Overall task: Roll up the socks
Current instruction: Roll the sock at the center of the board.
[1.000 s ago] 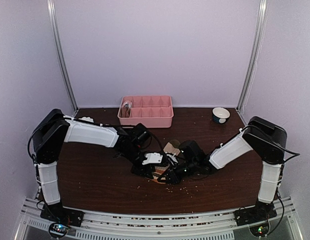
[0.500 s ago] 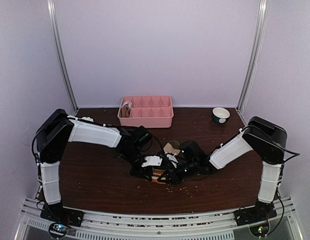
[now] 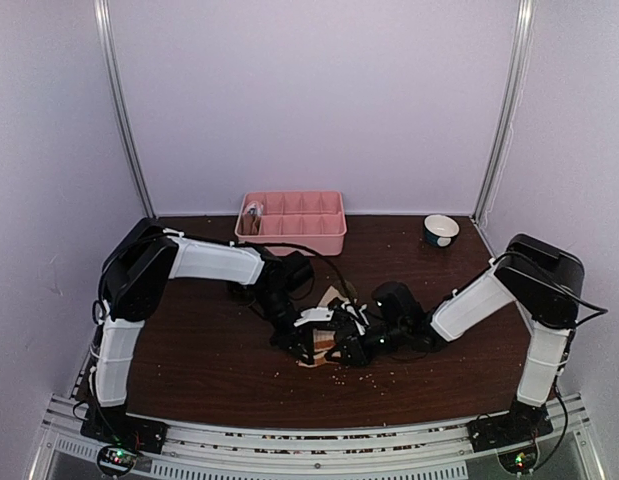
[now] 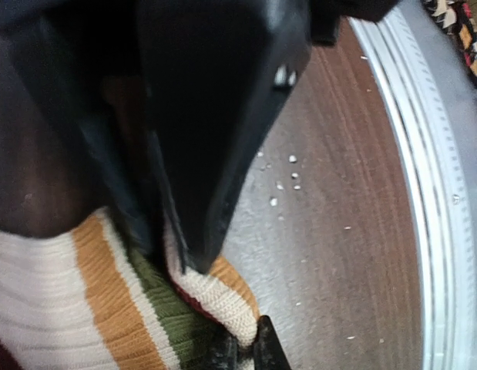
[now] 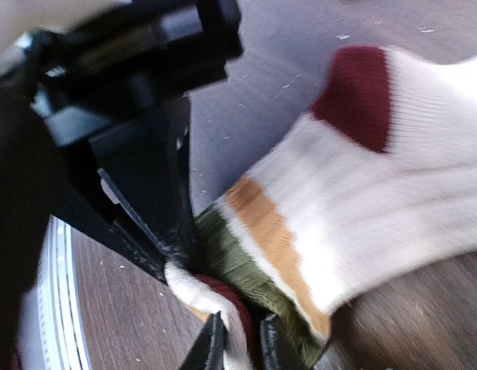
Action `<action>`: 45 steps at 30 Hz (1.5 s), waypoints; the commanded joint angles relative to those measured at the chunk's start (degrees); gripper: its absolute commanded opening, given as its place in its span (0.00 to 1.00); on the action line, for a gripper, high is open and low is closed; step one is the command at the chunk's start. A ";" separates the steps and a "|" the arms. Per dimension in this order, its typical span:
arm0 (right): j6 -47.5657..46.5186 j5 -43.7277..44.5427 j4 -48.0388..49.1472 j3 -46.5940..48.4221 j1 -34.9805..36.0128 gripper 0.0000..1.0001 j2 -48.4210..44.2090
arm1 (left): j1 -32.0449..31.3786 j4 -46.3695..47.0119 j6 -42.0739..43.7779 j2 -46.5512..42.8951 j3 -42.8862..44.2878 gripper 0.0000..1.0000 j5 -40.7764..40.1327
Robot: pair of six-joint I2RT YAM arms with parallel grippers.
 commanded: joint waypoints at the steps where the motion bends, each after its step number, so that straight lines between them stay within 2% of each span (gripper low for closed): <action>1: -3.12 9.40 -4.38 -7.09 1.41 0.19 -1.71 | 2.82 -8.53 -7.90 7.91 2.77 0.00 -1.70; 2: -3.48 10.60 -3.22 -8.18 1.70 0.20 -3.05 | 2.99 -9.74 -7.89 8.78 3.47 0.00 -1.61; 3: -3.87 11.96 -2.25 -9.36 1.97 0.28 -4.49 | 3.15 -10.99 -7.79 9.54 4.12 0.00 -1.75; 4: -4.45 13.19 -1.61 -10.82 2.13 0.67 -6.00 | 3.31 -11.93 -7.80 10.04 4.54 0.00 -1.77; 5: -4.83 14.32 -1.01 -11.84 2.30 0.96 -7.36 | 3.48 -12.67 -7.71 10.35 4.78 0.00 -1.79; 6: -5.35 15.59 -0.63 -12.88 2.30 1.00 -8.76 | 3.55 -12.99 -7.54 10.48 4.80 0.00 -2.03; 11: -7.48 20.88 -0.77 -16.91 2.70 1.00 -15.55 | 4.11 -13.85 -6.60 10.66 4.42 0.00 -2.37; 14: -7.51 30.65 1.24 -20.77 3.78 1.00 -22.89 | 4.30 -15.20 -5.69 11.24 4.72 0.00 -2.15; 16: -4.20 39.59 5.02 -24.34 3.78 1.00 -28.04 | 4.33 -15.61 -5.05 11.44 4.68 0.00 -2.16; 18: 3.85 49.24 11.74 -27.92 3.42 1.00 -31.08 | 4.30 -16.64 -4.39 11.92 5.46 0.00 -2.12; 20: 9.72 53.76 17.30 -31.25 2.63 1.00 -32.90 | 4.35 -18.19 -3.67 12.76 6.81 0.00 -2.15; 22: 3.28 47.50 22.59 -32.35 2.28 1.00 -32.42 | 4.39 -19.32 -3.52 13.58 8.28 0.00 -2.80; 23: -1.41 44.31 19.77 -30.92 3.16 1.00 -32.29 | 4.47 -19.43 -3.76 13.78 8.64 0.00 -2.82; 25: -11.39 46.43 12.17 -26.73 8.42 1.00 -31.22 | 4.72 -20.48 -3.89 14.65 10.01 0.00 -1.72; 27: -21.07 48.75 9.31 -24.02 14.30 0.99 -29.07 | 5.15 -23.05 -3.70 16.57 12.19 0.00 0.97; 30: -30.01 46.20 10.93 -22.82 18.35 0.87 -26.17 | 5.69 -25.68 -2.92 19.02 14.62 0.00 3.14; 32: -34.64 43.03 10.93 -21.02 19.38 0.75 -24.38 | 6.13 -26.14 -2.46 19.54 14.70 0.00 4.66; 37: -43.34 39.40 4.95 -12.44 20.31 0.52 -17.15 | 6.63 -26.93 -1.71 20.38 14.36 0.00 5.14; 41: -48.26 36.56 0.40 -6.25 20.36 0.40 -11.30 | 6.72 -26.29 -2.04 20.49 14.08 0.00 3.56; 45: -51.69 34.98 -2.89 -1.60 20.31 0.34 -7.03 | 6.78 -26.02 -2.05 20.56 14.25 0.00 3.19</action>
